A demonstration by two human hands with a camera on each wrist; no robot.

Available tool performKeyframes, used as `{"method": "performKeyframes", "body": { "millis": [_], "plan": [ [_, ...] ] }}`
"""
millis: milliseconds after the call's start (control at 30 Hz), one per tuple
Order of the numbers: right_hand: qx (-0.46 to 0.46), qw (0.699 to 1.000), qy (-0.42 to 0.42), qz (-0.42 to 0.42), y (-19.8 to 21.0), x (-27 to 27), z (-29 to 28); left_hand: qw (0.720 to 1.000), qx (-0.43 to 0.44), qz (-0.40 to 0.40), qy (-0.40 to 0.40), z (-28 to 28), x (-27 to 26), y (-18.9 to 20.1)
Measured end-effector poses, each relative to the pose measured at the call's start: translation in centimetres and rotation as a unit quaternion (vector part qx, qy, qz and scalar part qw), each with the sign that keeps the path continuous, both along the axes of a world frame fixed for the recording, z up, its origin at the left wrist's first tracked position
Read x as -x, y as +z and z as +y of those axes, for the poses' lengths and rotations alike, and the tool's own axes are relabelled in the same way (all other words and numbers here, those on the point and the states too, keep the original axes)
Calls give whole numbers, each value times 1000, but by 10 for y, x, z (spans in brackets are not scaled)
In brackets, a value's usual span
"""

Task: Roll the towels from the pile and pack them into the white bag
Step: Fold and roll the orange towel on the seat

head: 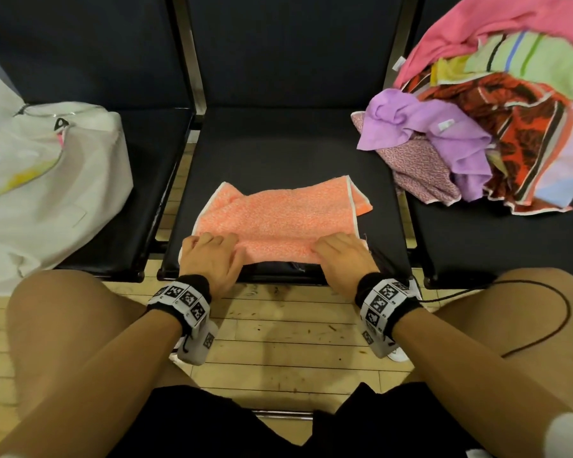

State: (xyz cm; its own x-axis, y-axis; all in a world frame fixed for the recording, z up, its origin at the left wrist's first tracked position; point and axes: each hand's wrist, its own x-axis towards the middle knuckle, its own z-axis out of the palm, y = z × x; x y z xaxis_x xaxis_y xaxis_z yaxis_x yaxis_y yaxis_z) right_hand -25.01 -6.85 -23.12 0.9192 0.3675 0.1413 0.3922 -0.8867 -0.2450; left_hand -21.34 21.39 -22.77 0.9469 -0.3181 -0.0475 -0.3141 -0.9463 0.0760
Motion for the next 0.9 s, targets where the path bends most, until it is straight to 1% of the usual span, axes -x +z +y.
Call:
{"method": "performKeyframes", "body": {
  "millis": [33,100,167,267,333,433,500,600,667,733,800,900],
  "plan": [
    [-8,1000,-12,14,0,2,0,1000,5,0,8,0,-1,-1],
    [-4,999,-32,42,2,4,1,999,17,-26,10,-3,-1,0],
    [8,998,-42,47,2,2,2,998,28,-47,-16,-7,1,0],
    [15,997,-55,47,2,0,4,997,47,-17,-65,-11,3,0],
    [10,997,-59,54,7,0,6,996,55,-17,-70,-11,5,-1],
    [5,993,-87,84,14,-1,6,996,21,-7,-83,-11,6,-6],
    [20,988,-111,104,16,-3,4,995,12,-13,-94,-10,5,-10],
    [0,990,-113,85,15,-4,3,994,24,-26,-101,-12,5,-8],
    [-1,996,-78,34,8,-3,4,993,38,-30,-107,-12,6,-7],
    [23,999,-46,-17,3,-1,5,991,46,-46,-114,-11,6,-8],
    [31,999,-23,-27,3,2,7,989,58,-76,-117,-12,6,-9],
    [16,999,-34,1,5,7,5,985,63,-111,-112,-13,7,-11]
  ]
}}
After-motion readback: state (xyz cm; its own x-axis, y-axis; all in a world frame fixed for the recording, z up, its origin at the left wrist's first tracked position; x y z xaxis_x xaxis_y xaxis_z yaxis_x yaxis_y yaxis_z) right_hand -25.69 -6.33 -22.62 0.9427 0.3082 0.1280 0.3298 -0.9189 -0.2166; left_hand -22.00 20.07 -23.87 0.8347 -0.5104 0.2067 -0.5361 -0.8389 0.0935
